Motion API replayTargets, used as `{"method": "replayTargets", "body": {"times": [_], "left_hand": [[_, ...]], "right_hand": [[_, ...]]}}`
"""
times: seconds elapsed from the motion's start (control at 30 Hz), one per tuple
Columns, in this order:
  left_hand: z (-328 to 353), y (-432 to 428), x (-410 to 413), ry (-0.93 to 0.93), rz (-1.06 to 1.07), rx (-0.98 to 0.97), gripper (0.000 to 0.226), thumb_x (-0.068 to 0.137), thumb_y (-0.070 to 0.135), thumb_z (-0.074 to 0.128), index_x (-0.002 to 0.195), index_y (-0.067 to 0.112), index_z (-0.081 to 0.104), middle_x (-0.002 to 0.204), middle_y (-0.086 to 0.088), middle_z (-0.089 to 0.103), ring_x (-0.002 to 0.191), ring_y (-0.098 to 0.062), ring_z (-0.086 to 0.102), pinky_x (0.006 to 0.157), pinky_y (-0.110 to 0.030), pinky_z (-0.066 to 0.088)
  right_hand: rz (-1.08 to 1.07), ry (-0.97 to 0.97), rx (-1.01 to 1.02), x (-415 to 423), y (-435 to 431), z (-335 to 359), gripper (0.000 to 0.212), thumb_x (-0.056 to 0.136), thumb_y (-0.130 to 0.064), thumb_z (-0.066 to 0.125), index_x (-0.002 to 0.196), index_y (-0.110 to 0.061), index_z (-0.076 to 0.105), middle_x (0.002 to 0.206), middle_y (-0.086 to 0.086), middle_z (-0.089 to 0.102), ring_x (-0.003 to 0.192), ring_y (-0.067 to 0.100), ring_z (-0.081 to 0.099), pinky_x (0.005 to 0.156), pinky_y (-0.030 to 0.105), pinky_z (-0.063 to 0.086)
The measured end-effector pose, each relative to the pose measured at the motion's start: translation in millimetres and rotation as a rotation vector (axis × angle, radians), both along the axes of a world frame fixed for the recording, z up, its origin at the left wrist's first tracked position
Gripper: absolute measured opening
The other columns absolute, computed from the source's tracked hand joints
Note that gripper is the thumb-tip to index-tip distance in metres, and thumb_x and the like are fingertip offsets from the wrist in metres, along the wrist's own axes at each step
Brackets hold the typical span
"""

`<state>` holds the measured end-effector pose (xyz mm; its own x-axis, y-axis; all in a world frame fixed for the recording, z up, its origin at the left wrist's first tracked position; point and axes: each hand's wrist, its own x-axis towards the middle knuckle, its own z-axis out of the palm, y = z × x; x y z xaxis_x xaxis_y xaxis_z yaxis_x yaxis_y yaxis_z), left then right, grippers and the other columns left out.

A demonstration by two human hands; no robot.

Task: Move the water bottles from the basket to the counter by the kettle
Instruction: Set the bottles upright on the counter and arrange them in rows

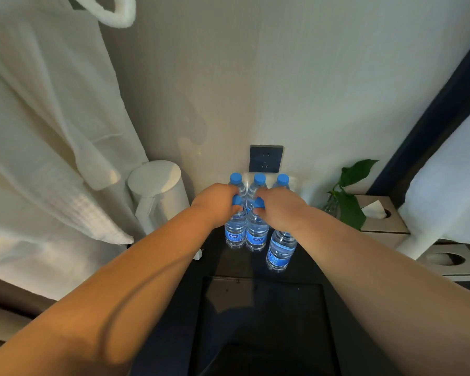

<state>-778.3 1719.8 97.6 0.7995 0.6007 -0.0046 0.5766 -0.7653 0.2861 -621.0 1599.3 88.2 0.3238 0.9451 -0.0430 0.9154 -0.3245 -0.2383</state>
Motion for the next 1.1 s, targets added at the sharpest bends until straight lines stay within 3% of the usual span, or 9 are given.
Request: {"method": "replayTargets", "body": {"times": [0.13, 0.27, 0.4, 0.6, 0.73, 0.87, 1.0, 1.1], "left_hand": [[0.1, 0.7, -0.2, -0.001, 0.006, -0.007, 0.021, 0.096, 0.033, 0.067, 0.113, 0.02, 0.067, 0.102, -0.006, 0.069, 0.084, -0.02, 0.061, 0.072, -0.032, 0.047], [1.3, 0.4, 0.8, 0.005, 0.011, -0.002, 0.027, 0.096, 0.033, 0.068, 0.12, 0.021, 0.066, 0.105, -0.006, 0.07, 0.089, -0.022, 0.063, 0.075, -0.033, 0.05], [2.9, -1.1, 1.4, 0.023, 0.013, 0.008, 0.033, 0.096, 0.035, 0.068, 0.125, 0.021, 0.065, 0.109, -0.007, 0.07, 0.093, -0.024, 0.065, 0.079, -0.036, 0.054], [6.3, -3.5, 2.1, 0.047, 0.017, 0.017, 0.03, 0.096, 0.036, 0.067, 0.121, 0.02, 0.066, 0.107, -0.008, 0.069, 0.093, -0.025, 0.065, 0.08, -0.038, 0.055], [6.5, -5.6, 2.1, 0.059, 0.027, 0.019, 0.026, 0.096, 0.036, 0.067, 0.117, 0.02, 0.066, 0.104, -0.008, 0.069, 0.09, -0.024, 0.064, 0.079, -0.037, 0.055], [8.4, -6.5, 2.8, 0.08, 0.027, 0.04, 0.028, 0.097, 0.038, 0.066, 0.117, 0.018, 0.065, 0.104, -0.008, 0.069, 0.09, -0.024, 0.065, 0.081, -0.037, 0.056], [8.4, -4.6, 3.8, 0.086, 0.032, 0.033, 0.028, 0.097, 0.038, 0.066, 0.115, 0.017, 0.065, 0.103, -0.009, 0.069, 0.089, -0.024, 0.065, 0.079, -0.036, 0.055], [8.5, -4.9, 4.7, 0.083, 0.03, 0.021, 0.027, 0.097, 0.036, 0.066, 0.116, 0.016, 0.065, 0.104, -0.009, 0.069, 0.09, -0.024, 0.065, 0.08, -0.036, 0.055]], "right_hand": [[0.027, -0.001, -0.03, 2.5, 1.4, 2.7, 0.029, 0.1, -0.037, 0.06, 0.125, -0.022, 0.056, 0.092, 0.0, 0.056, 0.076, 0.019, 0.052, 0.063, 0.033, 0.04], [-0.033, -0.036, -0.04, 1.5, 4.0, 1.9, 0.033, 0.101, -0.039, 0.06, 0.127, -0.018, 0.057, 0.081, -0.004, 0.051, 0.072, 0.017, 0.054, 0.063, 0.034, 0.043], [-0.059, -0.1, -0.061, -2.5, 4.5, 0.7, 0.045, 0.101, -0.048, 0.059, 0.134, -0.019, 0.052, 0.078, -0.003, 0.048, 0.068, 0.017, 0.05, 0.052, 0.032, 0.032], [-0.02, -0.08, -0.081, -1.2, 1.2, -0.6, 0.036, 0.102, -0.029, 0.057, 0.135, -0.017, 0.047, 0.084, -0.001, 0.05, 0.074, 0.022, 0.055, 0.059, 0.035, 0.041], [-0.069, -0.062, -0.075, -2.6, 5.2, -0.6, 0.041, 0.104, -0.04, 0.058, 0.134, -0.013, 0.051, 0.077, -0.004, 0.045, 0.066, 0.014, 0.047, 0.057, 0.033, 0.036], [-0.087, -0.101, -0.045, -6.6, 3.3, -0.1, 0.05, 0.101, -0.05, 0.058, 0.138, -0.017, 0.049, 0.072, -0.007, 0.042, 0.066, 0.016, 0.048, 0.052, 0.032, 0.032], [-0.055, -0.079, -0.056, -3.7, 3.0, -0.5, 0.04, 0.099, -0.034, 0.057, 0.135, -0.022, 0.048, 0.075, -0.006, 0.044, 0.061, 0.011, 0.044, 0.048, 0.03, 0.03], [-0.089, -0.077, -0.075, -3.2, 6.2, 1.8, 0.033, 0.102, -0.038, 0.057, 0.126, -0.016, 0.054, 0.076, -0.004, 0.044, 0.062, 0.011, 0.044, 0.051, 0.031, 0.032]]}}
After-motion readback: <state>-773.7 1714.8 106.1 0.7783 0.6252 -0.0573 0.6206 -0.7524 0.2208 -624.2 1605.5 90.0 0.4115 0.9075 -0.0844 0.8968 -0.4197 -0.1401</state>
